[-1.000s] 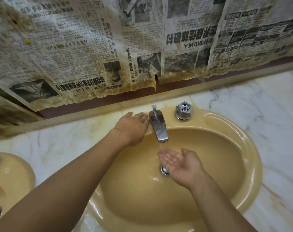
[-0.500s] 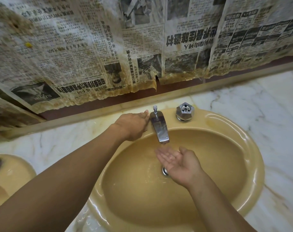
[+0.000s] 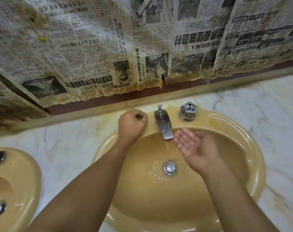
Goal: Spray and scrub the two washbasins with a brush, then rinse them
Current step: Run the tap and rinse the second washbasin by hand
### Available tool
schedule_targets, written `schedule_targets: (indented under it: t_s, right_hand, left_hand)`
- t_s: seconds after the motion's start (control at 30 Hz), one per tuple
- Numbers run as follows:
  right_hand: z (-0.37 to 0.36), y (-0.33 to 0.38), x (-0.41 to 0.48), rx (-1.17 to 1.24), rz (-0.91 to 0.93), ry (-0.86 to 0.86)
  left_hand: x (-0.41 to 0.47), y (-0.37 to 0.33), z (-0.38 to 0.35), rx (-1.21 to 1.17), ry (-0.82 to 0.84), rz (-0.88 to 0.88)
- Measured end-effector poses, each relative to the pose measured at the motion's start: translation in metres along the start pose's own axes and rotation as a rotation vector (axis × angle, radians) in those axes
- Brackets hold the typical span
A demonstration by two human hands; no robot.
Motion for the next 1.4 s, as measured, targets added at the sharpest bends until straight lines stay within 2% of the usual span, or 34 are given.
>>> schedule_targets:
  t_s: [0.13,0.27,0.37,0.47,0.5,0.57,0.67,0.77,1.0,1.13,1.4]
  right_hand:
    - [-0.090,0.017,-0.028,-0.360,0.121,0.232]
    - [-0.133,0.005,-0.035,-0.618,0.184,0.304]
    - [-0.119,0.017,-0.030,-0.565,0.329,0.228]
    - [-0.063,0.034,-0.017,-0.333,0.444,-0.018]
    - [-0.040,0.032,-0.010,-0.314,0.432,-0.110]
    - [-0.002,0.012,0.008,-0.320,0.292,-0.210]
    - [0.015,-0.039,0.025,-0.177,-0.062,-0.112]
    - [0.006,-0.061,0.032,-0.030,-0.195,-0.040]
    - [0.012,-0.053,0.006,-0.142,-0.212,0.013]
    - [0.007,-0.026,-0.023,-0.206,-0.128,0.042]
    - [-0.113,-0.004,-0.042,-0.474,0.071,0.269]
  left_hand:
    - [-0.009,0.008,0.002,-0.171,-0.078,0.046]
    - [-0.013,0.012,0.003,-0.247,-0.046,0.059]
    - [-0.018,0.020,0.000,-0.368,0.016,0.121]
    - [-0.020,0.028,-0.003,-0.428,0.065,0.120]
    - [-0.021,0.028,-0.004,-0.426,0.066,0.107]
    - [-0.021,0.027,-0.003,-0.426,0.018,0.095]
    - [-0.022,0.024,0.000,-0.420,-0.070,0.096]
    - [-0.020,0.027,0.001,-0.434,-0.089,0.109]
    - [-0.021,0.029,0.004,-0.360,-0.121,0.090]
    - [-0.023,0.025,0.002,-0.328,-0.083,0.110]
    - [-0.027,0.015,0.000,-0.306,-0.090,-0.012]
Point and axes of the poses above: each hand's wrist, its own x-axis towards the middle knuckle, its own z-axis out of the back of the hand, y = z × x, the point moved 9 cm from there along x, towards the middle knuckle, and after that the axes turned 2 degrees about -y, right-handed, at the moved point
